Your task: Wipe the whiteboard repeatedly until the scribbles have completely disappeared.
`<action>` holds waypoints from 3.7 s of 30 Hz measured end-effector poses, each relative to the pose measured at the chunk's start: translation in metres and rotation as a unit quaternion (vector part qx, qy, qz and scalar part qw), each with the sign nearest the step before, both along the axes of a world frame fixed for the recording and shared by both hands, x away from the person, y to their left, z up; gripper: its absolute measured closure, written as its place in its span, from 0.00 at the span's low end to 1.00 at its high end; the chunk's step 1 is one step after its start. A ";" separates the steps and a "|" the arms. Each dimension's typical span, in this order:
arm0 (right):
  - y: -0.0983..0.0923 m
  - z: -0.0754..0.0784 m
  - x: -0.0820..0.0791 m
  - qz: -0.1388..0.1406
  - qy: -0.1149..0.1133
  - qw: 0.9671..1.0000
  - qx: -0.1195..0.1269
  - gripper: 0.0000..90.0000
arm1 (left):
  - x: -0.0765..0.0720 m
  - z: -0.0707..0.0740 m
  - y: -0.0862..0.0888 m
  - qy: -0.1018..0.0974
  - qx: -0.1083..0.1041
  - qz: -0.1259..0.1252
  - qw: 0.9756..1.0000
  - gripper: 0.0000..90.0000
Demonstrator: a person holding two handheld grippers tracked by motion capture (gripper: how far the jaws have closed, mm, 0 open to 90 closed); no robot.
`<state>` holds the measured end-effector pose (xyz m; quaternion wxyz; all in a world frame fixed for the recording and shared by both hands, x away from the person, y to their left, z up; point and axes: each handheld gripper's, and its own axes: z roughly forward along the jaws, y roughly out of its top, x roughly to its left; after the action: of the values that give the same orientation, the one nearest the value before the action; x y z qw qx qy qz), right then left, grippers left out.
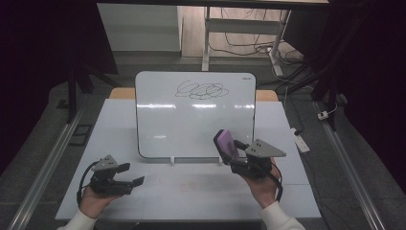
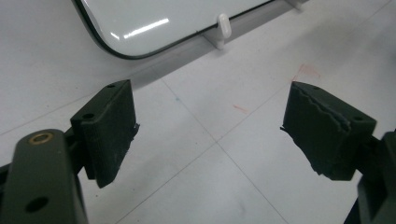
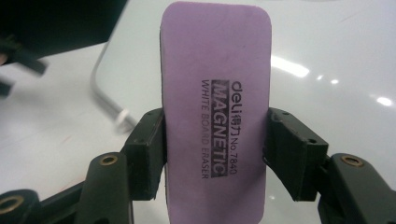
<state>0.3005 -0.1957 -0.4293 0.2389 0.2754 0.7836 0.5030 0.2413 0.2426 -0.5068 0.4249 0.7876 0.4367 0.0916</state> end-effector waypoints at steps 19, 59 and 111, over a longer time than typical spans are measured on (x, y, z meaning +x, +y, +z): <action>0.010 0.061 0.103 -0.154 -0.026 0.988 0.001 0.45 | 0.002 -0.004 0.001 0.001 0.005 -0.004 1.000 0.19; 0.071 0.070 0.139 -0.159 -0.024 0.986 -0.045 0.45 | 0.002 -0.003 0.005 0.001 -0.004 0.002 1.000 0.19; 0.065 0.072 0.145 -0.199 -0.051 0.976 -0.069 0.45 | 0.002 -0.001 0.010 -0.003 -0.007 0.006 1.000 0.19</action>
<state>0.4458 -0.1307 -0.3576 0.3924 0.3828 0.7328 0.4031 0.2429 0.2522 -0.5081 0.4313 0.7815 0.4410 0.0933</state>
